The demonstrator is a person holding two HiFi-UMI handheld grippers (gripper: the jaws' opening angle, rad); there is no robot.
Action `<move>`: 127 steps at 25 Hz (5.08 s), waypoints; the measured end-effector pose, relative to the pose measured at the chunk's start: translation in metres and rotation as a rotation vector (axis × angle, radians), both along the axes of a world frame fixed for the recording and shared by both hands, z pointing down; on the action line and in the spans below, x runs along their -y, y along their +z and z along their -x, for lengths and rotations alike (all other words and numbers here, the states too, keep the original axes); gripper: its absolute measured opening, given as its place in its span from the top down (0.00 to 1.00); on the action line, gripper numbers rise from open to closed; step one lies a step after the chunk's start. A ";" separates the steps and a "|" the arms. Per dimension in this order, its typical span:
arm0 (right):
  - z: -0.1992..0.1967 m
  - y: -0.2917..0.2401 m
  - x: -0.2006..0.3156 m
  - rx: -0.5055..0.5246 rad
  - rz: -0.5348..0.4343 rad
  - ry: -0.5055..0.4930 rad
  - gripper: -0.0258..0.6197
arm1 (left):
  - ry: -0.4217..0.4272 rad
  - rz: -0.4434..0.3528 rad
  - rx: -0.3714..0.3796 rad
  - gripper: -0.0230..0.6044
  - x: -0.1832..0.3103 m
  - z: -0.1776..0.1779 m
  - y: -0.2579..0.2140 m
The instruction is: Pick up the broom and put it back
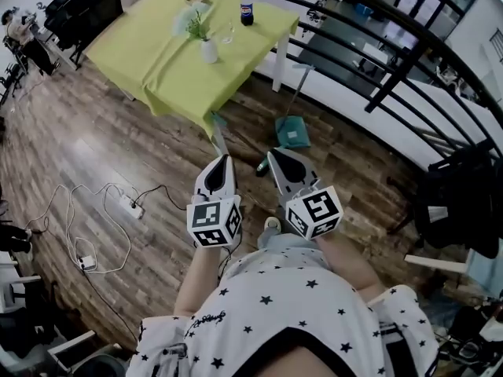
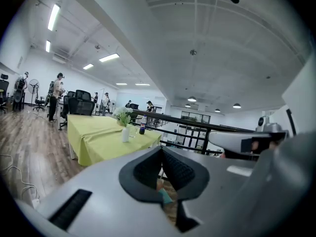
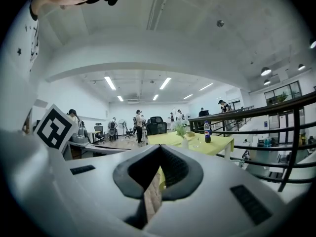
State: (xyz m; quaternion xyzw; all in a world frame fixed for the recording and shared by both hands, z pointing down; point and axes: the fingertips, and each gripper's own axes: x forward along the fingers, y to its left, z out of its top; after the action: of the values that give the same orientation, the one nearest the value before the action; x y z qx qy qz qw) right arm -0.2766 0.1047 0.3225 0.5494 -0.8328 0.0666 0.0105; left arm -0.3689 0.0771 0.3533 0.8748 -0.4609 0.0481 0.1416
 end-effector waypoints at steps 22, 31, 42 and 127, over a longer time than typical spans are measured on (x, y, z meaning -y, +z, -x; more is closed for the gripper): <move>0.007 0.093 0.146 0.001 0.124 -0.168 0.97 | -0.222 0.118 0.043 0.94 0.109 0.017 0.069; 0.029 0.164 0.210 -0.055 0.179 -0.209 0.96 | -0.236 0.178 0.065 0.95 0.162 0.036 0.124; 0.055 0.274 0.265 -0.137 0.298 -0.264 0.80 | -0.260 0.246 0.069 0.95 0.201 0.054 0.192; -0.147 0.123 0.083 -0.221 0.145 0.204 0.84 | 0.131 0.080 0.099 0.95 0.055 -0.134 0.073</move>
State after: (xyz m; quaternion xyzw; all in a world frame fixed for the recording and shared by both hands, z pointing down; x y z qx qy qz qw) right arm -0.1299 0.0221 0.4453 0.6328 -0.7596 0.0663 0.1348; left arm -0.2354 0.0218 0.4261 0.8932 -0.4069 0.1188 0.1498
